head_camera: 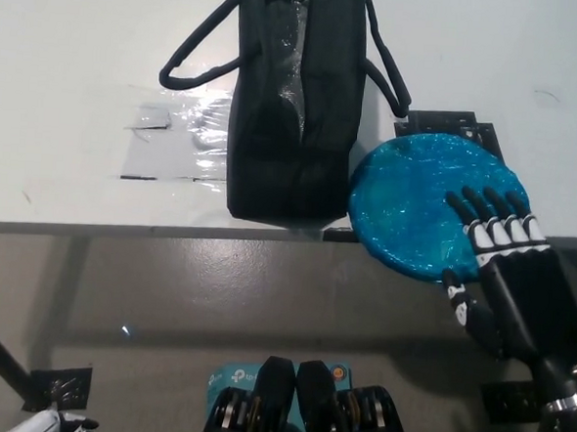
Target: The robot uses its right hand to pick up a stack of plates kept in the middle of the desk and put it inside a bag kept next to it
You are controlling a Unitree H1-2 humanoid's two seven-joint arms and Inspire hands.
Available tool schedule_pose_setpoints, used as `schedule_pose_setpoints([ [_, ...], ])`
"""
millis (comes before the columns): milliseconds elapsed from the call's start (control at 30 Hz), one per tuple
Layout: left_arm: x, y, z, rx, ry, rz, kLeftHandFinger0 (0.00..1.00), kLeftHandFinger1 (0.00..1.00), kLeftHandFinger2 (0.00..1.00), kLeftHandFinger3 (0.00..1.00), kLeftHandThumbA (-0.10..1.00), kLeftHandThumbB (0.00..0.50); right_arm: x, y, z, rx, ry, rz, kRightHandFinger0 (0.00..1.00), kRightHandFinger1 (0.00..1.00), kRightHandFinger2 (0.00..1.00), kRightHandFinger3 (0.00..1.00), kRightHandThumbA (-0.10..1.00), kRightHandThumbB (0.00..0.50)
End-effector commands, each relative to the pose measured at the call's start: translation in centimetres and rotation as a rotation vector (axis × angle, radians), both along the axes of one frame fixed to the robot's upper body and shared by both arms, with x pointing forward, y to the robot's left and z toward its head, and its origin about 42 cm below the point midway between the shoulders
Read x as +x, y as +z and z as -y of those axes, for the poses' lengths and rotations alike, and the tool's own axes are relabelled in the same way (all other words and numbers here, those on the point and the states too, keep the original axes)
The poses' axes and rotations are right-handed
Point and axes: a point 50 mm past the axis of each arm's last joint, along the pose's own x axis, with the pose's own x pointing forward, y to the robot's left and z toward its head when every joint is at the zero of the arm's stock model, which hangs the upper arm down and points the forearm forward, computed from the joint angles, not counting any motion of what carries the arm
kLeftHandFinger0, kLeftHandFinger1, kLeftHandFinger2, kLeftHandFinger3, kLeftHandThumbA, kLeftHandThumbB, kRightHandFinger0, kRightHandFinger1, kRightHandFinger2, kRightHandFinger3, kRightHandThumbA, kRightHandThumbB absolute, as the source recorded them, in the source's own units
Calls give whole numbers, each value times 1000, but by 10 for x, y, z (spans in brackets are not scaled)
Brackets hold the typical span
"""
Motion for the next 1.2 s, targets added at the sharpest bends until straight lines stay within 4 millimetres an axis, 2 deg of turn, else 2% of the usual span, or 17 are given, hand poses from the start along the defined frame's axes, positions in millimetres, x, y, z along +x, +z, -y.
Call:
schedule_pose_setpoints([
  [0, 4, 11, -4, 33, 2, 7, 814, 766, 860, 974, 312, 0, 5, 1, -1, -24, 14, -23, 1000, 1000, 1000, 1000, 519, 500],
  [167, 5, 12, -4, 40, 0, 6, 826, 772, 862, 972, 328, 0, 15, 2, 1, 19, 1, -99, 1000, 1000, 1000, 1000, 562, 500],
  [233, 6, 13, -4, 25, 8, 8, 811, 779, 874, 1000, 327, 0, 20, 3, 0, 38, 3, -137, 1000, 1000, 1000, 1000, 559, 500],
  [400, 4, 12, -5, 27, 11, 3, 820, 778, 866, 1000, 325, 0, 22, 2, -1, 46, -2, -177, 1000, 1000, 1000, 1000, 512, 500],
  [467, 6, 13, -4, 31, 2, 14, 806, 759, 851, 1000, 315, 0, 25, 1, 1, 38, -15, -199, 1000, 1000, 1000, 1000, 532, 500],
  [567, 8, 14, -4, 20, 4, 16, 776, 762, 855, 997, 319, 0, 30, -3, 3, 48, -28, -215, 1000, 1000, 1000, 1000, 507, 500],
  [633, 9, 16, -5, 10, 6, 19, 799, 781, 873, 997, 308, 0, 34, -8, 3, 41, -45, -234, 1000, 1000, 1000, 1000, 518, 500],
  [833, 13, 20, -5, 25, -12, 24, 809, 790, 887, 1000, 354, 0, 37, -18, 3, 44, -78, -282, 1000, 1000, 1000, 1000, 515, 500],
  [1000, 14, 24, -6, 36, -16, 39, 806, 773, 856, 969, 314, 0, 32, -32, 4, 44, -90, -309, 1000, 1000, 1000, 1000, 453, 500],
  [1167, 13, 24, -7, 23, -9, 35, 800, 782, 869, 968, 283, 0, 29, -39, 5, 42, -91, -332, 1000, 1000, 1000, 1000, 435, 500],
])
